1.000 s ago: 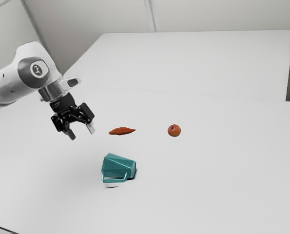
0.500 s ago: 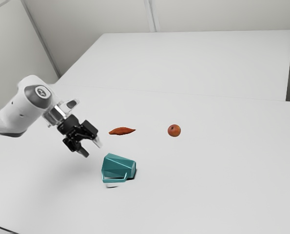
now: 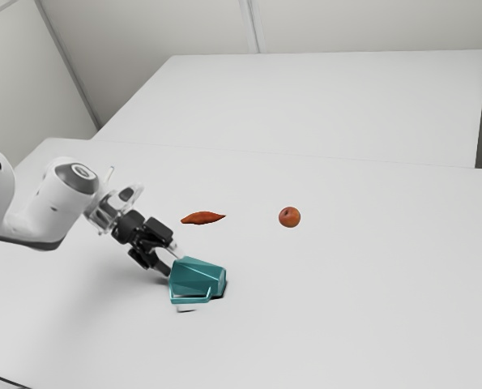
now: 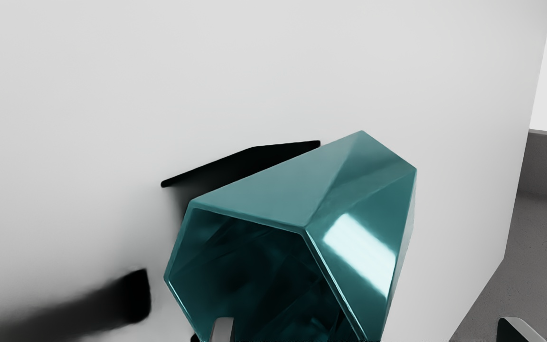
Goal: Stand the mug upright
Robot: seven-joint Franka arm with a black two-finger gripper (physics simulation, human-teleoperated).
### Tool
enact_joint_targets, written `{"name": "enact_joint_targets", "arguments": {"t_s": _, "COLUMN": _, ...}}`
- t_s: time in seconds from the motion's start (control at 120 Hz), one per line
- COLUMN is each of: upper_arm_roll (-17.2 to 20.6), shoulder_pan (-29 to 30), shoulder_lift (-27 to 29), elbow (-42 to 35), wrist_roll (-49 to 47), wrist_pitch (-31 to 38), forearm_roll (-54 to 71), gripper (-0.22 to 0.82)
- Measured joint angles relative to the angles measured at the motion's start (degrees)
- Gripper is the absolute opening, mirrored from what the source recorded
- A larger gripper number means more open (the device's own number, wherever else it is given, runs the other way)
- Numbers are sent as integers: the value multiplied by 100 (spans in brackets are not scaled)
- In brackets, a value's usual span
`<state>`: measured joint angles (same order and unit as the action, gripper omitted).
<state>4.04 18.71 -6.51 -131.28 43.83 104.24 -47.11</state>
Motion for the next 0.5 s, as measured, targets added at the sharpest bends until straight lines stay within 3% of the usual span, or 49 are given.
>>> {"name": "enact_joint_targets", "arguments": {"t_s": 0.25, "upper_arm_roll": 52, "shoulder_pan": -9, "shoulder_lift": -106, "elbow": -35, "wrist_roll": 495, "wrist_pitch": -174, "forearm_roll": -354, "gripper": 60}}
{"name": "enact_joint_targets", "arguments": {"t_s": 0.5, "upper_arm_roll": 53, "shoulder_pan": -6, "shoulder_lift": -175, "elbow": -149, "wrist_roll": 877, "wrist_pitch": -246, "forearm_roll": -644, "gripper": 40}}
